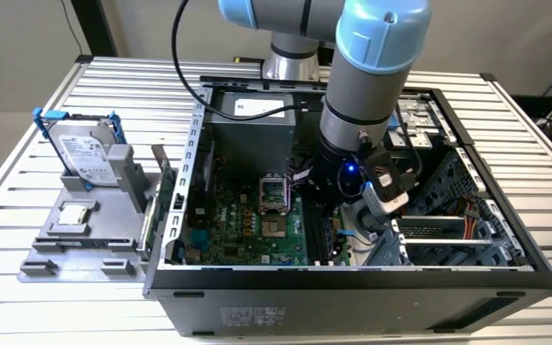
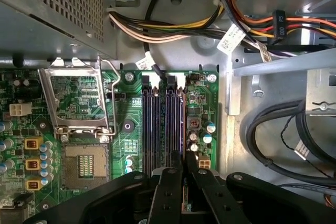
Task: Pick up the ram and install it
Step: 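Insert the ram into the slot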
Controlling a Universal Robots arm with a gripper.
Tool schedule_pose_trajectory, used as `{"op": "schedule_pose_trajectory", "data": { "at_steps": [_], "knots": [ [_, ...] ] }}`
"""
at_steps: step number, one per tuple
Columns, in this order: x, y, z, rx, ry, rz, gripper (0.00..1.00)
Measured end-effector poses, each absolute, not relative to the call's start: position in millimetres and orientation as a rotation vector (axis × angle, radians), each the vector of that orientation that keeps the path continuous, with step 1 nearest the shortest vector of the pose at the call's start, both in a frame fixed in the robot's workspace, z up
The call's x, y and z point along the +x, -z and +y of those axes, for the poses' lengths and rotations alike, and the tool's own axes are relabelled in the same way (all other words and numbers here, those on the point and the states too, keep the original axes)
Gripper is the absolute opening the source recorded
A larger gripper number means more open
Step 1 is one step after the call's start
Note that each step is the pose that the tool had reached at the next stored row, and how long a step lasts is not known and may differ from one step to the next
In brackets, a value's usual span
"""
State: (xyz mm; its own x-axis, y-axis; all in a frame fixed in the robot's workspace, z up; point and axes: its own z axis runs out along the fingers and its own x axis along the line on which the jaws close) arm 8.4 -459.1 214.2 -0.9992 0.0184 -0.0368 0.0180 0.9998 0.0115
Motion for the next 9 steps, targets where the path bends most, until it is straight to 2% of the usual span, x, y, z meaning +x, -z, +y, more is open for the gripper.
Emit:
{"op": "schedule_pose_trajectory", "data": {
  "at_steps": [9],
  "knots": [
    [8.4,-209.7,-459.1,0.028,-0.017,3.105,0.00]
  ]
}}
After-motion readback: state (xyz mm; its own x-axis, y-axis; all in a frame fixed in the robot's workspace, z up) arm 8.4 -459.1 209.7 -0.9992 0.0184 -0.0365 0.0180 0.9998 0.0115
